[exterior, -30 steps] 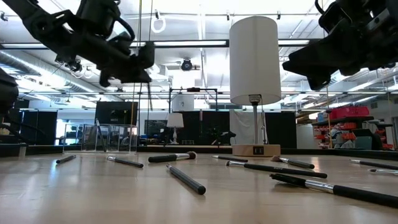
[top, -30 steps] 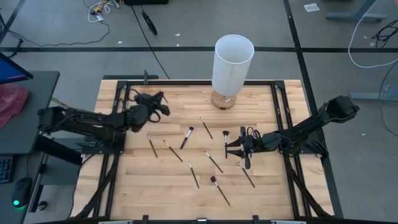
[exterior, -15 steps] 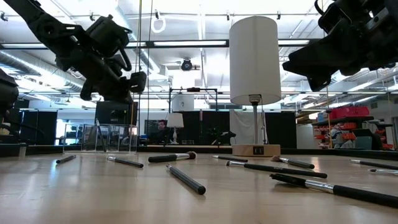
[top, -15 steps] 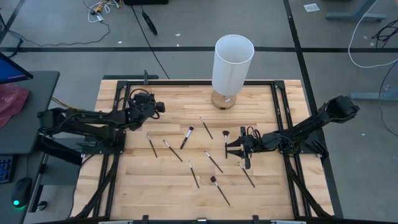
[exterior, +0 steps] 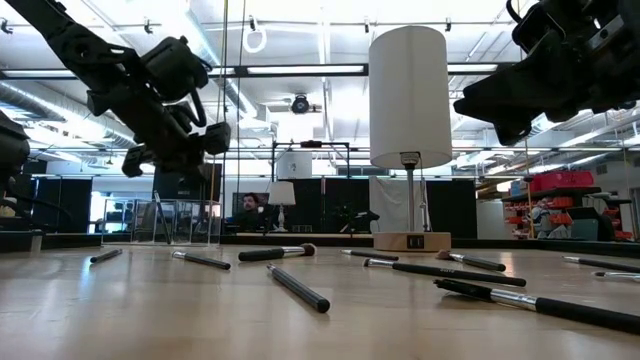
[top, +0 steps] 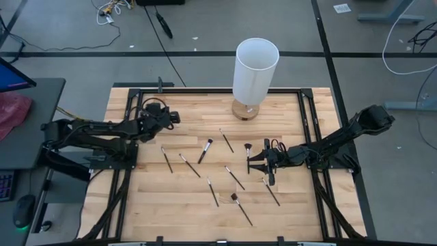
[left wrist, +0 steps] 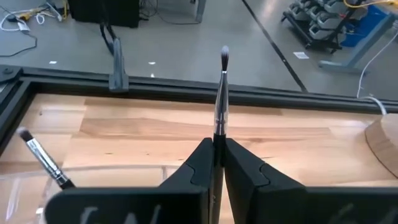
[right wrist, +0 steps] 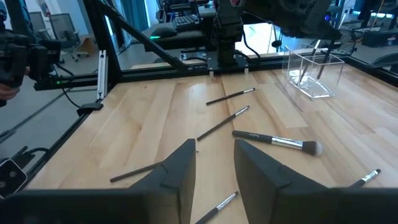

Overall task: Put items in baskets/containers
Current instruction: Put the black eyeshadow brush into the transparent organizer

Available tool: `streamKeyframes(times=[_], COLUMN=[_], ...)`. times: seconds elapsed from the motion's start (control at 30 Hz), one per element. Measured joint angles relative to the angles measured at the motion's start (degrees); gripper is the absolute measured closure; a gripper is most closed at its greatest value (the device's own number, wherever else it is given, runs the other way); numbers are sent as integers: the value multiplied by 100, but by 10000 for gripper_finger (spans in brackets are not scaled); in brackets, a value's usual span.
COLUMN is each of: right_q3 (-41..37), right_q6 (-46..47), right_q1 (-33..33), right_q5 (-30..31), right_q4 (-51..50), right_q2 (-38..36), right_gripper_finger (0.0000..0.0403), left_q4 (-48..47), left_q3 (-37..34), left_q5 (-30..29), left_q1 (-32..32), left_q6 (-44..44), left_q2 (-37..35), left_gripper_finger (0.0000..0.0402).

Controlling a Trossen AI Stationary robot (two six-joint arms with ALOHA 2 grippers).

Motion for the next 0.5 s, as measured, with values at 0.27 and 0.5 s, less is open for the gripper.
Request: streamKeyframes(times=[0.27,0.5], right_q3=[2,2], right_q6=[-2,-27], right_q1=[-2,1], right_q5=[0,0], right_q4=[0,0], right_q2=[0,0], right_gripper_finger=[289,289], left_q4=[-67,-102], left_q3=[0,0], left_q5=[107,252], left_q1=[0,0], left_q6=[-239,-484], left_q2=[77,521], left_gripper_finger=[372,372])
